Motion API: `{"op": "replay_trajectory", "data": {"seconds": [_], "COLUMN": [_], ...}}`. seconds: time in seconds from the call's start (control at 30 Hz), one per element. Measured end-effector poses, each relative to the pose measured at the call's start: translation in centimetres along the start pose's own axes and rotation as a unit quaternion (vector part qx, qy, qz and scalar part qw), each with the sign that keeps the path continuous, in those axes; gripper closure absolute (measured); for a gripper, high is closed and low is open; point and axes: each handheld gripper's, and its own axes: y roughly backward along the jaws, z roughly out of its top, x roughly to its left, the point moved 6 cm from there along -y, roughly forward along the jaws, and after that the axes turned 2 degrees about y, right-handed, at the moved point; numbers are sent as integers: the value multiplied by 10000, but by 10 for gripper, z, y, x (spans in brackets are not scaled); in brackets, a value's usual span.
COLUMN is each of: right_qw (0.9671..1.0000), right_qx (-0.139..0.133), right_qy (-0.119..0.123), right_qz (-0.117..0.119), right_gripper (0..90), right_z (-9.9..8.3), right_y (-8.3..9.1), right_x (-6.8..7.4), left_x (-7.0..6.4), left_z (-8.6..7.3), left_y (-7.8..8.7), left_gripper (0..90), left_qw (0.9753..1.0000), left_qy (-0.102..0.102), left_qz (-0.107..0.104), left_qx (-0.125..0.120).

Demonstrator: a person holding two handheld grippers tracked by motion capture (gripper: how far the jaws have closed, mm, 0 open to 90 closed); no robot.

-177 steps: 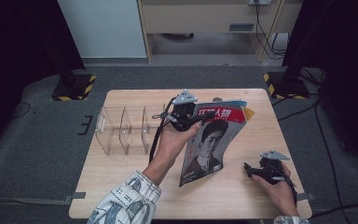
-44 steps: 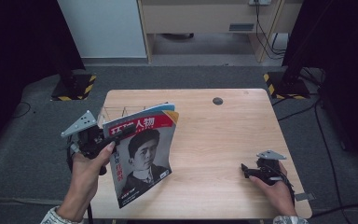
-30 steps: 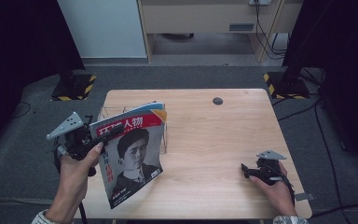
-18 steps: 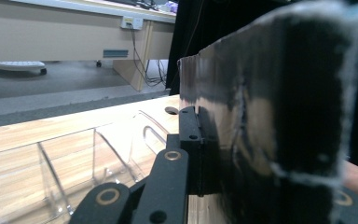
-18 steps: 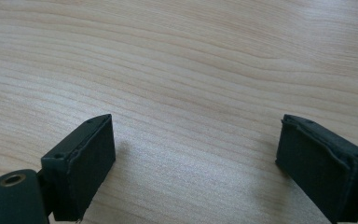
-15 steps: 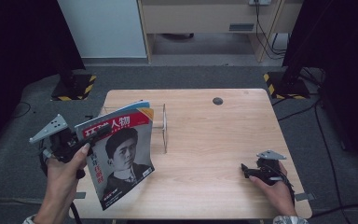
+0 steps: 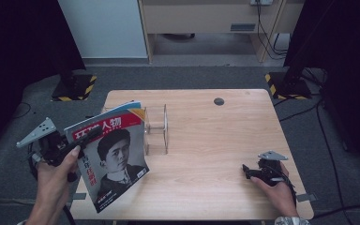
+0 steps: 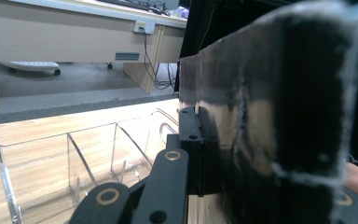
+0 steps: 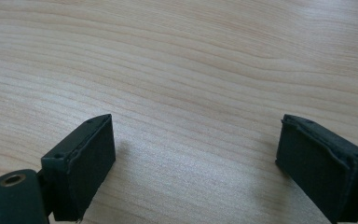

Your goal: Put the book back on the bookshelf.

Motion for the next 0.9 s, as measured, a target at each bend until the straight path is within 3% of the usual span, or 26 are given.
{"op": "replay_trajectory", "data": {"seconds": [0.33, 0.53, 0.9], "right_qw": [10000, 10000, 10000], "right_qx": [7, 6, 10], "right_qy": [-8, -3, -12], "right_qz": [-5, -6, -2], "right_gripper": [117, 117, 117], "right_z": [0, 0, 0], "right_y": [0, 0, 0], "right_x": [0, 0, 0], "left_x": [6, 5, 11], "left_z": [-1, 0, -1], "left_y": [7, 14, 25], "left_gripper": [867, 867, 867], "left_qw": [9999, 9994, 9986], "left_qy": [40, -92, -122], "left_qz": [142, 320, 505], "left_qx": [-43, -56, -71]}}
